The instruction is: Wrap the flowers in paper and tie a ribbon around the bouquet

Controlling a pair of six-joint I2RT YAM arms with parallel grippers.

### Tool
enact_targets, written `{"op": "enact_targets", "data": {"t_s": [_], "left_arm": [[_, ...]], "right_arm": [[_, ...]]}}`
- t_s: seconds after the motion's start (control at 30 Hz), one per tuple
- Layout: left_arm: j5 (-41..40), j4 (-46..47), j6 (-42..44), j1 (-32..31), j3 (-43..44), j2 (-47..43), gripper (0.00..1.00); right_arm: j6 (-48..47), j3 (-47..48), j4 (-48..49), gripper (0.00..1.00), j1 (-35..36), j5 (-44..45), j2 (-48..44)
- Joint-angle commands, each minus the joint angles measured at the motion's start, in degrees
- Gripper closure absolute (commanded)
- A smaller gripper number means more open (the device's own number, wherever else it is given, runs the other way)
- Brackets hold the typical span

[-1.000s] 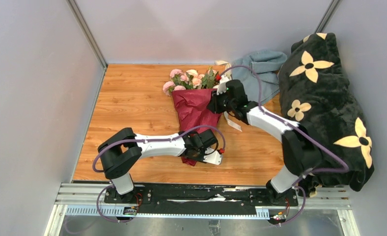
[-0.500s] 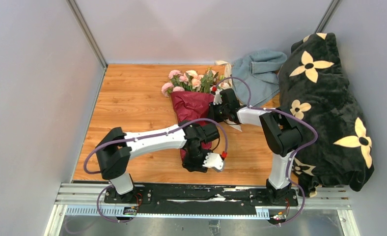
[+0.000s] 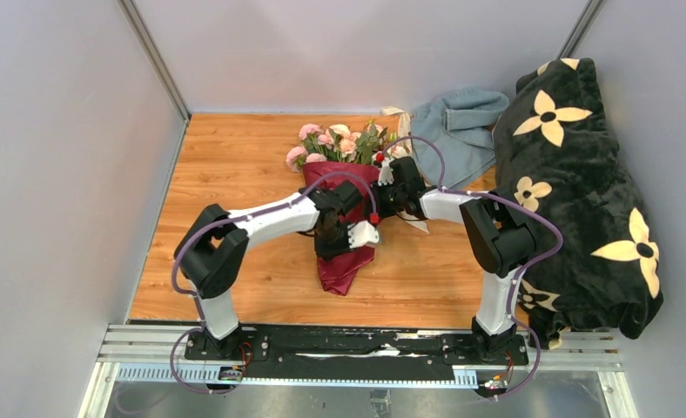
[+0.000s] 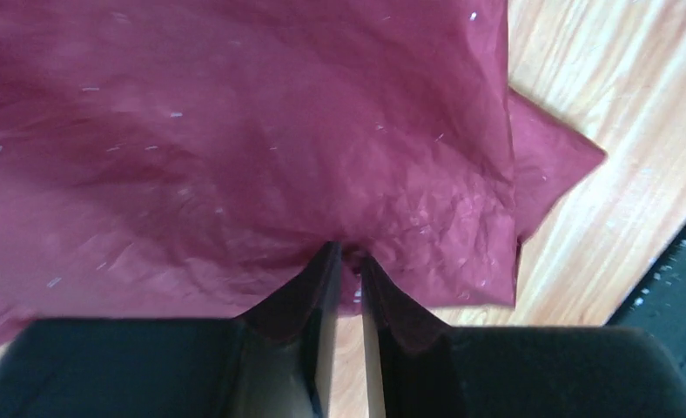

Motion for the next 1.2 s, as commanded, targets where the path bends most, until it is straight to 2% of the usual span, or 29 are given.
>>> {"op": "enact_targets", "data": {"t_s": [0.0,0.17,0.27,0.33,0.43,0.53,0.63,0.73,0.87,1.0,1.17], "left_arm": [[-6.2,5.5,-1.1,-5.0,-5.8,2.3,0.77],[-7.9,6.6,-1.5,-15.0,-11.5,2.8,0.72],[-1.1,2.6,-1.6,-21.0,-11.0,2.3,0.7],[3.2,-0.4,0.2,-23.3,-9.2,1.1,0.67],[7.5,-5.8,2.5,-22.1,-4.5,-1.9,0.64],[11.4,-8.7,4.1,-14.9,0.3,-5.4,0.6],[14.9,-9.0,5.4,-2.1,4.1,-6.9,0.5],[15.3,-8.9,6.8,11.6,8.7,-3.8,0.39],[15.2,-7.6,9.7,24.9,17.9,4.6,0.33],[12.2,-7.6,11.6,29.5,25.3,12.9,0.32],[15.6,-7.6,14.1,29.5,25.0,15.1,0.33]], "right_arm": [[-0.4,1.0,-2.9,0.82,-0.6,1.1,2.1],[-1.0,2.7,-4.2,0.81,-0.6,1.0,3.0],[-1.1,2.7,-4.3,0.82,-0.6,1.1,2.7],[-1.2,2.7,-4.6,0.81,-0.6,1.1,2.5],[-1.4,2.7,-5.2,0.82,-0.6,1.2,2.1],[-1.4,2.5,-5.3,0.81,-0.6,0.9,1.9],[-1.7,3.0,-5.8,0.81,-0.5,0.1,2.1],[-2.3,3.6,-7.0,0.81,-0.1,-0.2,1.9],[-3.7,4.0,-8.4,0.81,1.0,0.0,0.5],[-4.5,3.6,-9.1,0.81,1.9,0.5,-0.8],[-4.9,3.4,-9.1,0.8,2.0,0.3,-1.6]]}}
